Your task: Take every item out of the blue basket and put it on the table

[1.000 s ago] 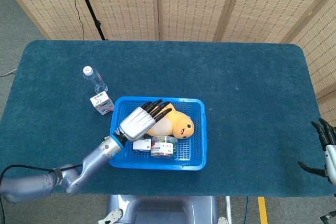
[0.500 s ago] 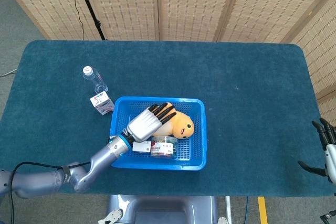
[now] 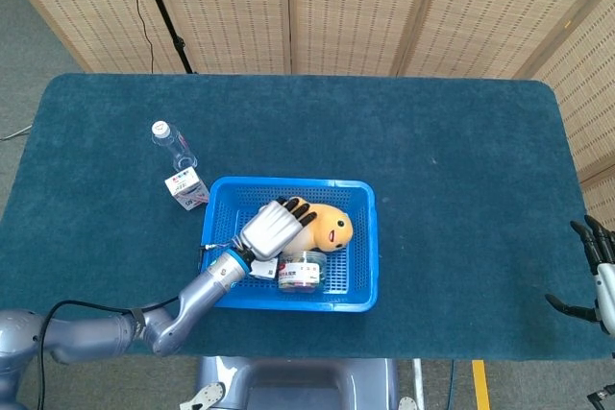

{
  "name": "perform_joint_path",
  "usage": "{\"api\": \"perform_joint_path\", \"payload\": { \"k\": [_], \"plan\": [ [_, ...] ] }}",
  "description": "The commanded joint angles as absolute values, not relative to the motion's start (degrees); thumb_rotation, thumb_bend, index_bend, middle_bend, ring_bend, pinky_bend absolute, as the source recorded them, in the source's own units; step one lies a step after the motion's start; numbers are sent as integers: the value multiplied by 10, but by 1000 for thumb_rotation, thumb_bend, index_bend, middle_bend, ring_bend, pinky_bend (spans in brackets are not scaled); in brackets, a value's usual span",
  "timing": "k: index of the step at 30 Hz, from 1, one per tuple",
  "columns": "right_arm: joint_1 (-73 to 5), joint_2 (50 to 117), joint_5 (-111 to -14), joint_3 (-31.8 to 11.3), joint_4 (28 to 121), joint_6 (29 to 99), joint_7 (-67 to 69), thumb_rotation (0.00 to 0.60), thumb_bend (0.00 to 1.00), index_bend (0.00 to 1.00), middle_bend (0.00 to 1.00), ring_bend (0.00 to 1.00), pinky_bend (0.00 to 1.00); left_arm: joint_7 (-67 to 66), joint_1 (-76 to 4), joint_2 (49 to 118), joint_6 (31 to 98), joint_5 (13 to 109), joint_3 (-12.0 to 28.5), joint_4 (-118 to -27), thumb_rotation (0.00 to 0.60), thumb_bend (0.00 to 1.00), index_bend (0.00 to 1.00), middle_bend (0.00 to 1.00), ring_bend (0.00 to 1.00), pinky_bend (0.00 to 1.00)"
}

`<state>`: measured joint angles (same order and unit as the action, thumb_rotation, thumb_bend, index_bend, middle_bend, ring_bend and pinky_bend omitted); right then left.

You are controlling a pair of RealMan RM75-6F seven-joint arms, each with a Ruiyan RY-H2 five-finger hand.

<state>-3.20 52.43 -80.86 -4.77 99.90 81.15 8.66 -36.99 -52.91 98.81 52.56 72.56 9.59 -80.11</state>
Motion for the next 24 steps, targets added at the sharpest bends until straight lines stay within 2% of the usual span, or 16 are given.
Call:
{"api": "perform_joint_path", "payload": {
  "k": [1, 8, 18, 24],
  "plan": [
    [-31, 523, -810, -48, 999, 813, 89, 600, 0, 0, 0, 0, 0, -372, -524, 992, 549, 734, 97, -802, 600, 416, 611, 526, 551, 687],
    [-30, 522, -813, -47, 999, 815, 93, 600, 0, 0, 0, 0, 0, -325, -508, 955, 607, 779, 109, -843, 600, 421, 617, 532, 558, 687],
    [-27, 520, -821, -45, 1002, 823, 95, 600, 0, 0, 0, 0, 0, -259, -460, 802, 689, 826, 137, -969, 600, 416, 620, 533, 561, 687],
    [-24, 519, -826, -43, 1005, 828, 95, 600, 0, 0, 0, 0, 0, -178, -407, 711, 745, 863, 128, -996, 600, 413, 620, 533, 561, 687]
  ]
}}
